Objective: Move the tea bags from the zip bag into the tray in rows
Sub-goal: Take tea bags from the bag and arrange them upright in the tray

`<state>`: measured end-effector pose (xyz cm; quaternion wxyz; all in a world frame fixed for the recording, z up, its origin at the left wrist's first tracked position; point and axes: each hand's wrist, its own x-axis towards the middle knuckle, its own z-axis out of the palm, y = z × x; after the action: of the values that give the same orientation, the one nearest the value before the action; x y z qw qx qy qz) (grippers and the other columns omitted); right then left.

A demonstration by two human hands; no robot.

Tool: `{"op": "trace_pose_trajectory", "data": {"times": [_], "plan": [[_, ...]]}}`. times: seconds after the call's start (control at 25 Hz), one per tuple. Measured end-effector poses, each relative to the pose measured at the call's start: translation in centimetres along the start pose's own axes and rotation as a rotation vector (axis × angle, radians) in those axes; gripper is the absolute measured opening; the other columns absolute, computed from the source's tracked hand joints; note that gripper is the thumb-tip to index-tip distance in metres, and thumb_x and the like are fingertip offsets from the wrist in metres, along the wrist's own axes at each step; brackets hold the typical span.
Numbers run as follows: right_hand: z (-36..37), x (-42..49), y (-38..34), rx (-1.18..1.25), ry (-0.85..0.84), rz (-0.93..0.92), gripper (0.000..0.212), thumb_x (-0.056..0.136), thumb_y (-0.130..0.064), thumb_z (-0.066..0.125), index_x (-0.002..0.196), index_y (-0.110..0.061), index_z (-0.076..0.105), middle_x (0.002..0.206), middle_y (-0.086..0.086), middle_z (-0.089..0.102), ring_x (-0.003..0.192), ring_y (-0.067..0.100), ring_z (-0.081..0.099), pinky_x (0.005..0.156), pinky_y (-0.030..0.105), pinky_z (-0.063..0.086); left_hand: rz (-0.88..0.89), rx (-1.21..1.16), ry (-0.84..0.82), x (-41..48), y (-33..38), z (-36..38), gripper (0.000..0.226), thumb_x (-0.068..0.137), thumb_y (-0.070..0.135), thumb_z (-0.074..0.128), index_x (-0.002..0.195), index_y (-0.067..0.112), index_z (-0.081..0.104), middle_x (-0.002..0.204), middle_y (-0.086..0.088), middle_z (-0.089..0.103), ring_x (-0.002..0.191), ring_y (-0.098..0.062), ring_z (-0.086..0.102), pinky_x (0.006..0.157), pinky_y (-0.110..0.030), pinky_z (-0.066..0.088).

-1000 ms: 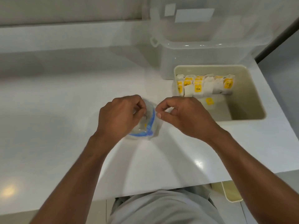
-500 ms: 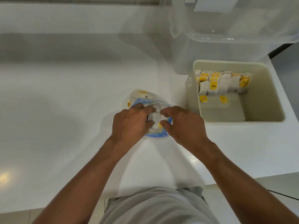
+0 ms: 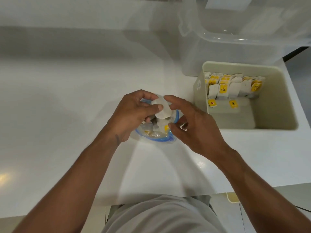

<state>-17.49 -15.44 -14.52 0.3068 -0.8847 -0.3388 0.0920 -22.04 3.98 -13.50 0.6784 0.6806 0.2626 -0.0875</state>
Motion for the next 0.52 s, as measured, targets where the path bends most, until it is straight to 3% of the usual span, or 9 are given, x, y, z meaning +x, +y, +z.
{"op": "trace_pose_trajectory", "data": {"times": [0.08,0.2,0.24,0.32,0.4,0.52], "plan": [[-0.3,0.3,0.1,-0.083,0.094,-0.069,0.04,0.087,-0.029,0.069,0.125,-0.033,0.059,0.111,-0.011,0.061,0.062,-0.001,0.06,0.055,0.029,0.055,-0.025,-0.028,-0.081,-0.3,0.6,0.6,0.019,0.086,0.01,0.075,0.104,0.011,0.071,0.061,0.0,0.065,0.046,-0.007,0.047,0.048,-0.016,0.043],[-0.8,0.8,0.1,-0.094,0.231,-0.066,0.013,0.091,-0.035,0.065,0.1,-0.027,0.071,0.096,-0.012,0.064,0.056,0.0,0.054,0.054,0.026,0.051,0.008,0.016,-0.133,-0.3,0.7,0.7,0.015,0.093,0.01,0.065,0.102,0.016,0.075,0.076,-0.001,0.073,0.053,-0.01,0.055,0.052,-0.019,0.049],[-1.0,0.9,0.2,-0.098,0.247,-0.04,0.012,0.092,-0.037,0.064,0.094,-0.027,0.071,0.093,-0.014,0.062,0.055,-0.002,0.052,0.055,0.023,0.05,0.056,0.136,-0.098,-0.1,0.3,0.6,0.018,0.095,0.012,0.061,0.1,0.021,0.075,0.081,0.001,0.075,0.059,-0.012,0.06,0.058,-0.025,0.053],[-1.4,1.0,0.1,-0.061,0.248,0.026,0.009,0.091,-0.039,0.065,0.086,-0.032,0.065,0.094,-0.017,0.057,0.056,-0.006,0.053,0.056,0.015,0.047,0.185,0.675,0.01,0.4,-0.4,0.1,0.018,0.094,0.024,0.057,0.097,0.036,0.071,0.09,0.01,0.074,0.076,-0.014,0.066,0.072,-0.03,0.054],[-1.7,0.9,-0.1,0.025,0.22,0.108,0.009,0.09,-0.039,0.066,0.084,-0.038,0.059,0.088,-0.02,0.058,0.06,-0.003,0.058,0.058,0.009,0.043,0.273,1.105,0.005,0.2,-0.8,0.3,0.014,0.091,0.037,0.06,0.101,0.043,0.066,0.097,0.019,0.07,0.089,-0.013,0.064,0.072,-0.027,0.047],[-1.6,0.9,0.0,0.169,0.129,0.246,0.003,0.091,-0.036,0.065,0.091,-0.033,0.067,0.074,-0.02,0.065,0.068,0.0,0.064,0.062,0.013,0.046,0.407,1.314,-0.027,0.1,-1.5,2.0,0.021,0.093,0.044,0.057,0.112,0.038,0.063,0.107,0.016,0.067,0.092,-0.013,0.062,0.067,-0.026,0.04]]}}
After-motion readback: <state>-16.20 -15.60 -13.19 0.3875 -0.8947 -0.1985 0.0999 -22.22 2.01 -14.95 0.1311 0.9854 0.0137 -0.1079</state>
